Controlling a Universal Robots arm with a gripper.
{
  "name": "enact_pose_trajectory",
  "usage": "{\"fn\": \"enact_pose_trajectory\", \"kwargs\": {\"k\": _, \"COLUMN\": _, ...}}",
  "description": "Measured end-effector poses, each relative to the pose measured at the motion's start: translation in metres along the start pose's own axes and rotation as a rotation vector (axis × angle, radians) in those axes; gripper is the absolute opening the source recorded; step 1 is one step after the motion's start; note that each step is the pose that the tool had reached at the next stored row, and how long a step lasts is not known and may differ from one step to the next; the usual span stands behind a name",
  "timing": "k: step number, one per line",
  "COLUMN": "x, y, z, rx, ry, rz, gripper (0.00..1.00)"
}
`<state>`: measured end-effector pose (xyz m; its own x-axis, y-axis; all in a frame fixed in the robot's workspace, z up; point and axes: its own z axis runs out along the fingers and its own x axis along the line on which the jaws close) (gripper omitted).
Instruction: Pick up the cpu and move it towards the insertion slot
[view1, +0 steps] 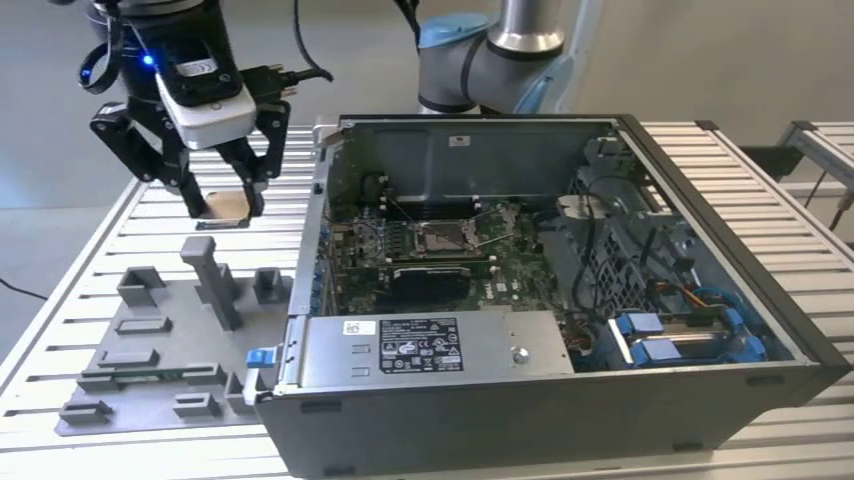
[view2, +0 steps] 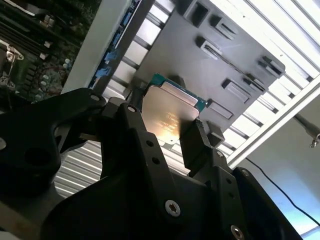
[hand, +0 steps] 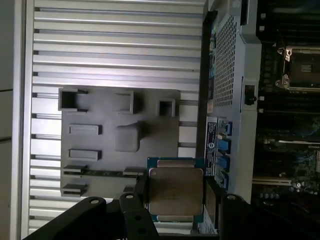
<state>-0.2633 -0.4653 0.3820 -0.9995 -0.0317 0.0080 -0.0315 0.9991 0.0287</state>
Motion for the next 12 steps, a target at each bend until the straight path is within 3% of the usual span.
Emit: {"fn": "enact_pose_trajectory", "kwargs": {"k": 12, "x": -0.0549, "y": -0.0017, "z": -0.0005, "rx": 0.0001, "ry": 0.0001, "rz": 0.0, "gripper": 0.0}}
